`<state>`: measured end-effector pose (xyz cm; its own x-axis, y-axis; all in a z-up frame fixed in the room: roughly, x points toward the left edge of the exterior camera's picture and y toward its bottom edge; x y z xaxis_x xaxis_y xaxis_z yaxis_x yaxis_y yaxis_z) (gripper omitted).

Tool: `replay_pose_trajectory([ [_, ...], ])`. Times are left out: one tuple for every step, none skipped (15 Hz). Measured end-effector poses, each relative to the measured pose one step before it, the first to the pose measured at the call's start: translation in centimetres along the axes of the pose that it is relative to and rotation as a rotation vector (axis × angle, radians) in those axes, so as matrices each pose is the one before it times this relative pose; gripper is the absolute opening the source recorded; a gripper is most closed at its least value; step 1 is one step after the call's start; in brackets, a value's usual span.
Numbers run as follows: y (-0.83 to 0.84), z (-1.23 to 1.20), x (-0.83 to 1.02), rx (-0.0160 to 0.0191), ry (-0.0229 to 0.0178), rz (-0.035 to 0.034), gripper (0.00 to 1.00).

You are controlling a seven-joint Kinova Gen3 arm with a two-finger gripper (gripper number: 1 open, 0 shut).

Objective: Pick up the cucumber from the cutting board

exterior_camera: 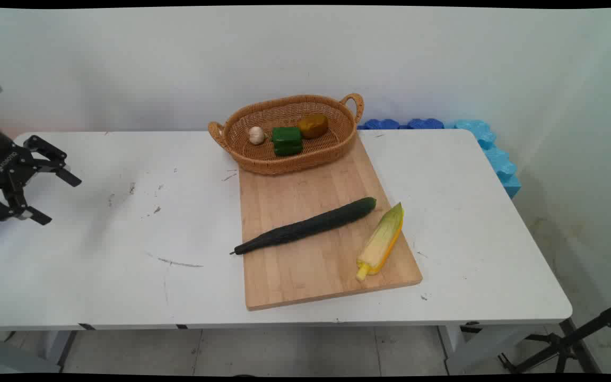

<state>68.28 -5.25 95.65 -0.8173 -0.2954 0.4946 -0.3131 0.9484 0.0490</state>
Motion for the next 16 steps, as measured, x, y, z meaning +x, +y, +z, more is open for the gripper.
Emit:
replay_pose_trajectory([
  [-0.08,0.103,0.127,0.00342,-0.00172,-0.00447,1.0],
  [-0.129,0.138,0.217,0.00347,-0.00087,-0.00346,1.0],
  [-0.156,0.204,0.268,0.00335,-0.00189,-0.00496,1.0],
  [-0.143,0.226,0.276,0.00289,-0.00223,-0.00562,1.0],
  [-0.104,0.199,0.311,0.00273,-0.00323,-0.00473,1.0],
  [-0.108,0.247,0.462,0.00344,-0.00402,-0.00554,1.0],
  [-0.033,0.198,0.406,0.00309,-0.00369,-0.00527,1.0],
  [-0.037,0.285,0.624,0.00489,-0.00574,-0.00885,1.0],
  [-0.008,0.169,0.38,0.00299,-0.00278,-0.00521,1.0],
  [0.025,0.314,0.674,0.00426,-0.0051,-0.00769,1.0],
  [0.034,0.432,0.871,0.00568,-0.00349,-0.00964,1.0],
  [0.07,0.495,0.912,0.00581,-0.00319,-0.00917,1.0],
  [0.065,0.521,0.884,0.00524,-0.00232,-0.0075,1.0],
  [0.114,0.657,1.047,0.00733,-0.00166,-0.00966,1.0],
  [0.143,0.605,0.896,0.00636,-0.0014,-0.0083,1.0],
  [0.196,0.781,1.13,0.00896,0.00107,-0.01045,1.0],
])
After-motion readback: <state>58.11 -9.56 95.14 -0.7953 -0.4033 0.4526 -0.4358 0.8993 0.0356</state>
